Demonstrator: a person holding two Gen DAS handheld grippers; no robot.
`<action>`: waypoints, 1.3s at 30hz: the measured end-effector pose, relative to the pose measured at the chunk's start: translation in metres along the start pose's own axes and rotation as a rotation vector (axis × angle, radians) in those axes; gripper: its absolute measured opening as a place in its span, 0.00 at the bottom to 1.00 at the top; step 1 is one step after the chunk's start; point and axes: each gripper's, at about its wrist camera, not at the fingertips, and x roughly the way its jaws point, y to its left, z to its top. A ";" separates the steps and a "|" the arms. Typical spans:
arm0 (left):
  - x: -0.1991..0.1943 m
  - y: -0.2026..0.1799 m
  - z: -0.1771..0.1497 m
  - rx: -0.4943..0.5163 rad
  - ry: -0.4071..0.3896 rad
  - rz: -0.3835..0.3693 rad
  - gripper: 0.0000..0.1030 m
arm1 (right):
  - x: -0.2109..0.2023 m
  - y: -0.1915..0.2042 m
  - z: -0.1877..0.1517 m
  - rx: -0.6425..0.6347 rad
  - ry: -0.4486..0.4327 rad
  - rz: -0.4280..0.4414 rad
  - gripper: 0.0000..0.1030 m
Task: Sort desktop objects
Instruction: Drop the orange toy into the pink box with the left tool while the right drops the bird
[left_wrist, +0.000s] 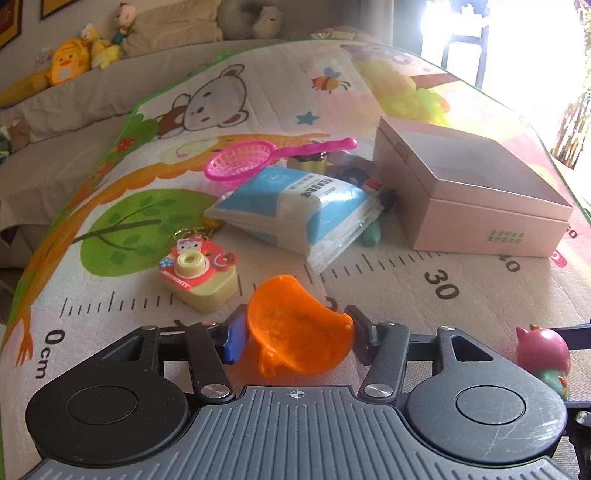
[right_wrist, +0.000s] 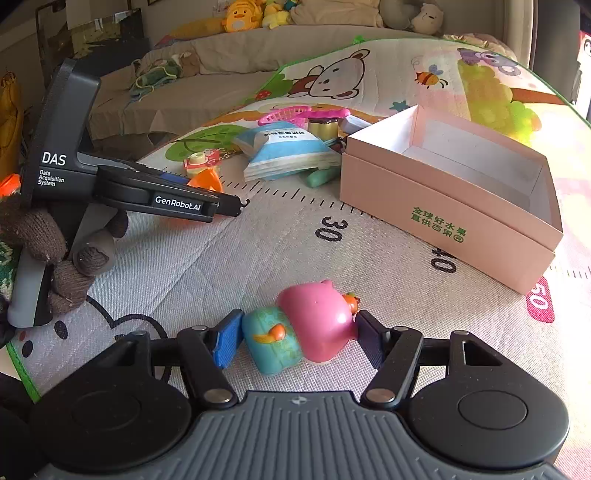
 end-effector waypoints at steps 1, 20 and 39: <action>-0.003 -0.002 -0.001 0.009 -0.006 -0.007 0.58 | -0.001 0.000 0.000 -0.001 -0.001 -0.004 0.62; -0.070 -0.054 0.044 0.124 -0.194 -0.185 0.58 | -0.091 -0.039 0.034 0.048 -0.249 -0.085 0.61; 0.024 -0.063 0.112 0.043 -0.107 -0.147 0.93 | -0.055 -0.133 0.112 0.125 -0.350 -0.272 0.61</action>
